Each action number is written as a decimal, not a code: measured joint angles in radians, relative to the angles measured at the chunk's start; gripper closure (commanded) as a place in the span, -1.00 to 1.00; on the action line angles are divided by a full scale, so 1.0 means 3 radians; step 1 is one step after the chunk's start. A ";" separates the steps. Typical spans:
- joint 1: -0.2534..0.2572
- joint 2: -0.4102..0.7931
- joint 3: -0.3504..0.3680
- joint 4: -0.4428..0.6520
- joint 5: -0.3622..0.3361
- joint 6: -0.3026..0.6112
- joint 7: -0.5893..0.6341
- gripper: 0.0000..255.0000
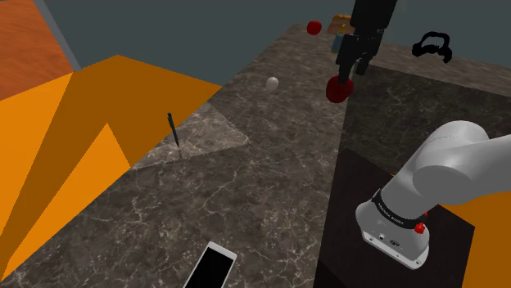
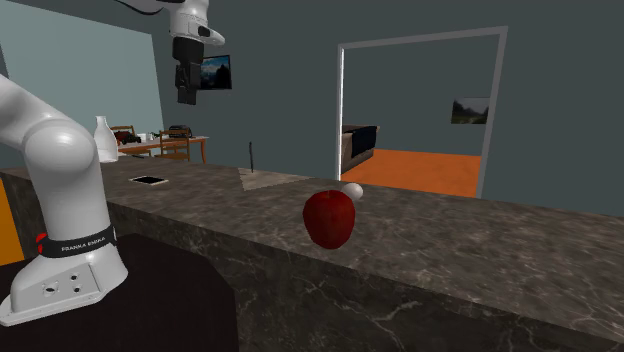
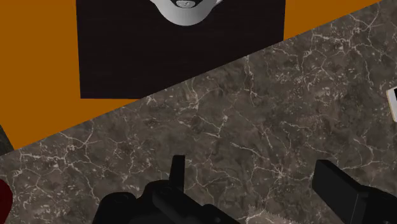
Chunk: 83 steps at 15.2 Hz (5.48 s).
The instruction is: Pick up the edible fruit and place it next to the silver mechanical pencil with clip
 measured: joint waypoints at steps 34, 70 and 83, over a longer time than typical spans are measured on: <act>0.0735 0.1722 -0.3290 0.0496 -0.0471 0.2359 -0.4300 -1.00; 0.1110 0.2474 -0.3836 0.0856 0.0399 0.2462 -0.5166 1.00; 0.1065 0.2157 -0.3685 0.1260 0.0017 0.1946 -0.4817 1.00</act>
